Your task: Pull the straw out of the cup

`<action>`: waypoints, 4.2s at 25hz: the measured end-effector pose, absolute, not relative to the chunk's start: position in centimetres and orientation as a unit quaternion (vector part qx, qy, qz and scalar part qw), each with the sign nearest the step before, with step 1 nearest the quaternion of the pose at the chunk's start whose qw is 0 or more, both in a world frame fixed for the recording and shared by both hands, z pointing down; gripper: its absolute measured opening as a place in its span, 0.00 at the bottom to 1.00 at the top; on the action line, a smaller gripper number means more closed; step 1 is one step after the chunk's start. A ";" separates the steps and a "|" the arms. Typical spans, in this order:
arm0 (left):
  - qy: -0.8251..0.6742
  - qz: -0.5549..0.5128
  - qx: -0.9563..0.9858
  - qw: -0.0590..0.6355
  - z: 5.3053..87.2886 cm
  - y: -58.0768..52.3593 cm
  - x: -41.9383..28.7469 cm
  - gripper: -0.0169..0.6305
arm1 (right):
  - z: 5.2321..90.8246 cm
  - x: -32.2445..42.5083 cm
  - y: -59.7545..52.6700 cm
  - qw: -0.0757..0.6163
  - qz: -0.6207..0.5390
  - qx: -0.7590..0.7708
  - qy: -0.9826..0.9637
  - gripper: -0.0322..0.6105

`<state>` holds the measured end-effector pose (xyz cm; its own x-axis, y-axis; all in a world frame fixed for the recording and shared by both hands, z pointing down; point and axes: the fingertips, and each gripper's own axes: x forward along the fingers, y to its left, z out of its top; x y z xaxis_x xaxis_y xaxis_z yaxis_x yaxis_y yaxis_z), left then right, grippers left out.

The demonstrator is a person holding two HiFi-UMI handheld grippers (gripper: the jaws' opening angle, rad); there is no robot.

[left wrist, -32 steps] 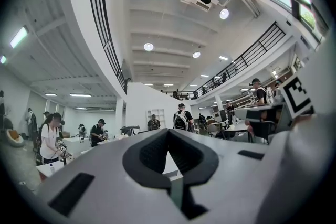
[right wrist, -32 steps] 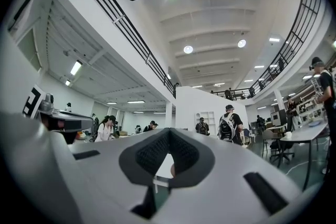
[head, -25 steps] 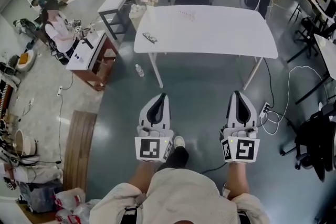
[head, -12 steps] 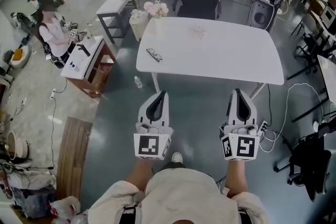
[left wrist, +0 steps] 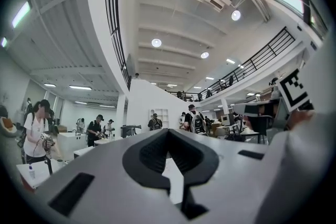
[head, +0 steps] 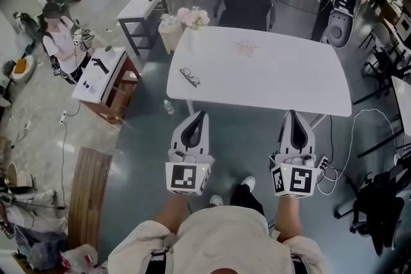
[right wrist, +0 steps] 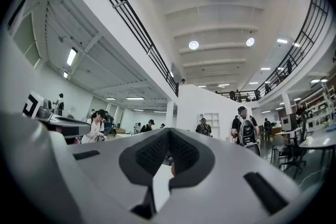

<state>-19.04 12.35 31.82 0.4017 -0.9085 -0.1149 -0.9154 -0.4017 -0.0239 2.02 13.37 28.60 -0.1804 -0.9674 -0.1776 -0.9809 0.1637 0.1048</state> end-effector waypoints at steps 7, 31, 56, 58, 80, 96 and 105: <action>0.552 0.022 -0.831 0.066 32.2 5.7 -16.6 0.03 | 29.6 5.3 6.8 0.040 0.106 -0.643 0.758 0.05; 0.572 -0.005 -0.815 0.087 30.7 -17.3 1.6 0.03 | 31.1 22.9 -18.3 0.066 0.058 -0.619 0.781 0.05; 0.562 -0.082 -0.823 -0.016 44.8 -35.2 -4.4 0.03 | 38.8 13.7 -35.6 -0.039 0.029 -0.605 0.795 0.05; 0.553 -0.090 -0.828 -0.029 46.6 -36.6 -4.4 0.03 | 39.7 13.3 -36.8 -0.052 0.025 -0.606 0.793 0.05; 0.455 -0.176 -0.863 -0.130 60.5 -43.9 -2.2 0.27 | 44.8 12.3 -44.5 -0.133 -0.002 -0.631 0.764 0.05; 0.415 -0.181 -0.877 -0.163 63.5 -45.0 -1.5 0.17 | 46.2 11.7 -46.0 -0.148 -0.011 -0.642 0.752 0.05; 0.413 -0.171 -0.877 -0.176 63.2 -45.1 -1.3 0.08 | 46.3 11.6 -46.0 -0.149 -0.010 -0.644 0.750 0.05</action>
